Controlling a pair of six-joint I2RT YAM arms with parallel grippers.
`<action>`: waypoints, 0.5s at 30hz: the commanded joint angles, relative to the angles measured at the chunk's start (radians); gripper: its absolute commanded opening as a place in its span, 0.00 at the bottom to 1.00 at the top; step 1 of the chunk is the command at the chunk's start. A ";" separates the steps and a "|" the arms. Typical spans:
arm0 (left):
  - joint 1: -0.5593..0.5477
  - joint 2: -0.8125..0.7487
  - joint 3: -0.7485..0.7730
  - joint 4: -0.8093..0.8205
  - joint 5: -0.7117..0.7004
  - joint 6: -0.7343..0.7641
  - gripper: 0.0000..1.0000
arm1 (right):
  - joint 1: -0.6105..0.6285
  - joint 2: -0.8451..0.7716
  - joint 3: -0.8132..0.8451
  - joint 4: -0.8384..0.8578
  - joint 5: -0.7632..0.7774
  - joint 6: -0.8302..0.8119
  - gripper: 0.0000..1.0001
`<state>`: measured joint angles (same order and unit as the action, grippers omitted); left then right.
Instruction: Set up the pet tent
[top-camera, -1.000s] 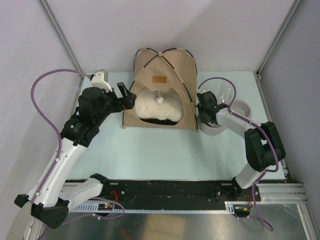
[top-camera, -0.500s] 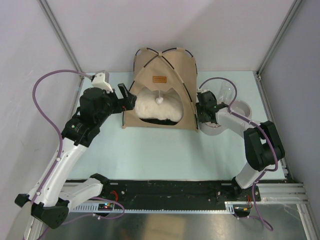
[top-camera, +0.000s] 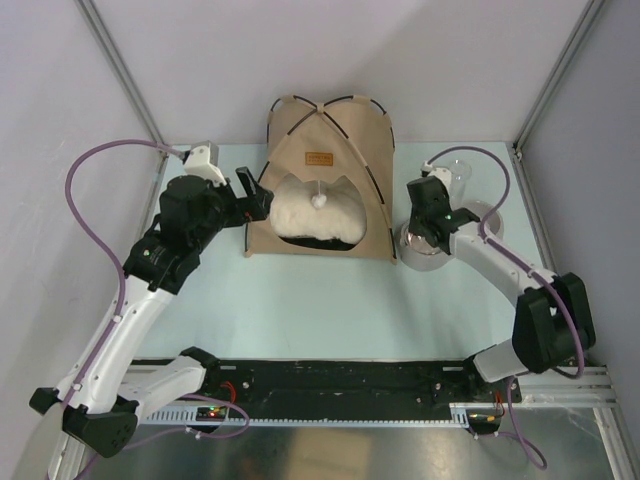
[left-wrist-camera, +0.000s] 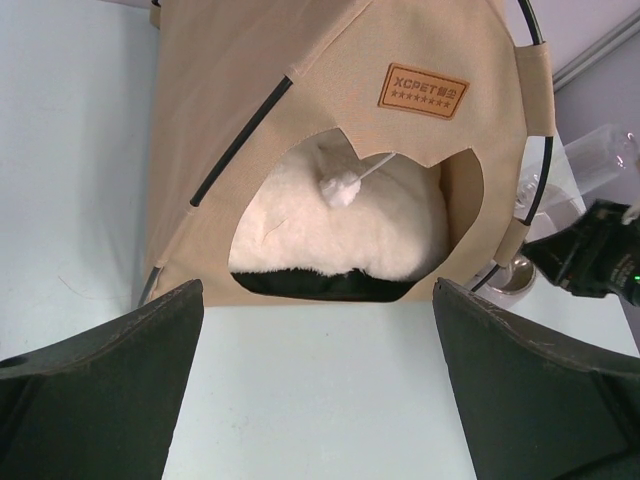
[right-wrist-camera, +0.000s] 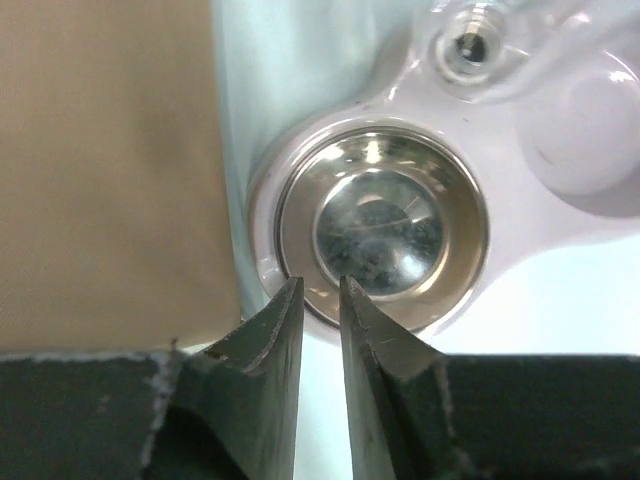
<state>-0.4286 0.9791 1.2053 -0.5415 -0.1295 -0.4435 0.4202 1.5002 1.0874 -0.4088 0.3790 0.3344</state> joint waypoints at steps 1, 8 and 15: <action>0.005 -0.012 -0.016 0.022 -0.009 -0.003 1.00 | -0.005 -0.091 -0.047 -0.055 0.137 0.146 0.22; 0.005 -0.047 -0.084 0.018 -0.043 -0.190 1.00 | -0.011 -0.111 -0.110 -0.155 0.201 0.337 0.07; 0.005 -0.075 -0.127 0.001 -0.095 -0.255 1.00 | -0.060 -0.120 -0.168 -0.149 0.165 0.423 0.03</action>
<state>-0.4286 0.9398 1.0897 -0.5529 -0.1711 -0.6312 0.3916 1.4040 0.9421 -0.5594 0.5255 0.6670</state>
